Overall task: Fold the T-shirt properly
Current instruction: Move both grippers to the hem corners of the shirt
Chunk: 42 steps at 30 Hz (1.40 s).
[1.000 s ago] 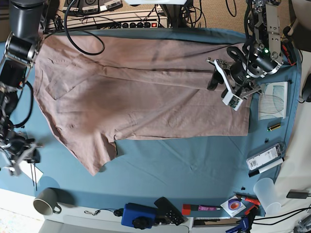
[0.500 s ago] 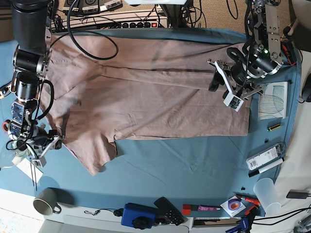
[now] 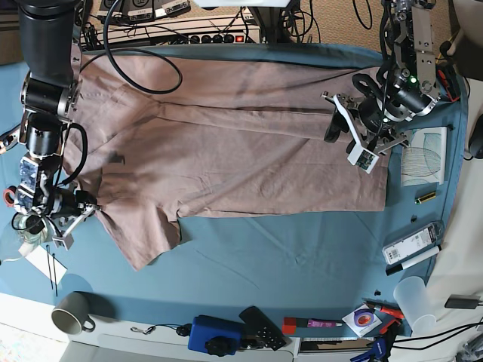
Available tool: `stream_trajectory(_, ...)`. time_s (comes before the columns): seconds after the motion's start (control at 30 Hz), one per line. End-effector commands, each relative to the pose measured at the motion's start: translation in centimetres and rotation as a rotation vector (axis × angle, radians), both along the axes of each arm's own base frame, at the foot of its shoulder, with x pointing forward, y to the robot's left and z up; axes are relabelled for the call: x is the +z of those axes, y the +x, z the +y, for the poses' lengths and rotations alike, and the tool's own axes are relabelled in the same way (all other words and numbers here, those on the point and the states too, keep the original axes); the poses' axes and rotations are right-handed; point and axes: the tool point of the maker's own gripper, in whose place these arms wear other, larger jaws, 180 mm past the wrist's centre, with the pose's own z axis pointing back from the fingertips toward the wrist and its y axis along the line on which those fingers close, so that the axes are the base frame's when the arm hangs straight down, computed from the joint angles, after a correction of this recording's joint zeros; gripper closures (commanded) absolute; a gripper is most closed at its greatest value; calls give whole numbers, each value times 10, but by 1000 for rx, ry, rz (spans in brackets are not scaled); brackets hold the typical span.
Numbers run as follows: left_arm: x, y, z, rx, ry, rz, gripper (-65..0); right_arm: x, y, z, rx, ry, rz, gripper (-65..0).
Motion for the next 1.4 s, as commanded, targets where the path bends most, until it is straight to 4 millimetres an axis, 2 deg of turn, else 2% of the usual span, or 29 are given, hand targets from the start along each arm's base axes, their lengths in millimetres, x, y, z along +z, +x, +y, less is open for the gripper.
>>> stream_trajectory(0.0, 10, 6, -1, -2, -11, -40, -300, 3, -9, -8, 3, -16, 64, 0)
stream_trajectory(0.1, 10, 6, -1, -2, -12, -40, -301, 0, -23, -5, 3, 21, 138, 0)
stream_trajectory(0.23, 10, 6, -1, -2, -11, -40, -300, 6, -31, -6, -8, 99, 138, 0)
stream_trajectory(0.4, 11, 7, -2, -2, -14, -45, -300, 9, -55, -10, 40, 176, 165, 0)
stream_trajectory(0.6, 12, 8, -2, -2, -14, -48, -301, 20, -81, -22, 80, 241, 110, 0)
stream_trajectory(0.73, 12, 8, -1, -2, -13, -48, -300, 30, -90, -28, 100, 240, 64, 0)
stream_trajectory(0.97, 12, 8, -2, -2, -13, -48, -300, 47, -79, -31, 67, 276, -38, 0)
stream_trajectory(1.07, 12, 8, -2, -2, -13, -47, -300, 56, -73, -31, 49, 309, -85, -151)
stream_trajectory(1.13, 12, 8, -2, -2, -13, -47, -300, 62, -70, -32, 38, 332, -116, -192)
stream_trajectory(1.23, 12, 8, -1, -2, -12, -47, -300, 75, -62, -34, 19, 360, -174, -192)
stream_trajectory(1.37, 11, 7, -2, -2, -12, -45, -300, 102, -43, -47, -31, 367, -305, -192)
